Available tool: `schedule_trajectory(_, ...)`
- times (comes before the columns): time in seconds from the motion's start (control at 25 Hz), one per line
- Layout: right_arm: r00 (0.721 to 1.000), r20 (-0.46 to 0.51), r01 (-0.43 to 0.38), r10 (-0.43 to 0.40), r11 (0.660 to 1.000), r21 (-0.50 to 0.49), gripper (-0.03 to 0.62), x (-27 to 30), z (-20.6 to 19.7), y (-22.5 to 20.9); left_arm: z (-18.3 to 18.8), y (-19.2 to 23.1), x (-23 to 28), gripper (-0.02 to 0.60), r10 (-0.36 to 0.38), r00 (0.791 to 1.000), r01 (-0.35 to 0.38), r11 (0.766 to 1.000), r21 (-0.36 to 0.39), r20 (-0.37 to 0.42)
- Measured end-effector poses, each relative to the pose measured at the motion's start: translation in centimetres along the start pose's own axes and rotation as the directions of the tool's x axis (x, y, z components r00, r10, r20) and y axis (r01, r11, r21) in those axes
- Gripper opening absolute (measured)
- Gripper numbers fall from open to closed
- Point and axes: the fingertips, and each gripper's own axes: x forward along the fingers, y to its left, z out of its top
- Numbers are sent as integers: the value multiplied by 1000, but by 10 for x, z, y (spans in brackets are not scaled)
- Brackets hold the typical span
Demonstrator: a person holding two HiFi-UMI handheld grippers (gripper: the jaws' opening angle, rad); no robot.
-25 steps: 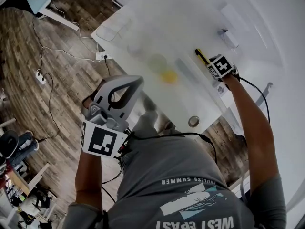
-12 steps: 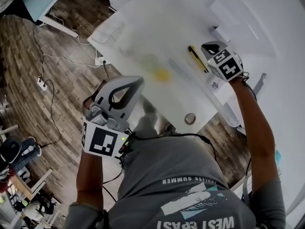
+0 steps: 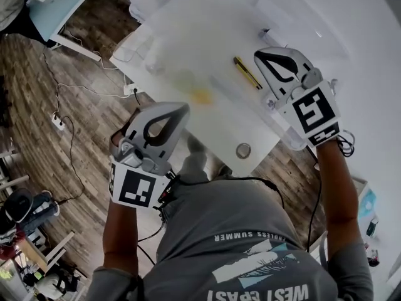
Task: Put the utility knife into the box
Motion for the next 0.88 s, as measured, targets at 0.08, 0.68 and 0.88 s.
schedule_trajectory(0.08, 998, 66, 15, -11, 998, -57, 11, -26, 25, 8, 10, -6, -3, 8, 4, 1000, -4, 1000, 3, 15)
schedule_trajectory(0.68, 992, 127, 29, -18, 996, -86, 9, -152, 25, 101, 71, -83, -12, 8, -26, 997, 20, 997, 73, 74)
schedule_trajectory(0.88, 988, 150, 42, -33, 998, -55, 9, -192, 18, 134, 91, -118, -25, 8, -32, 995, 24, 996, 84, 93)
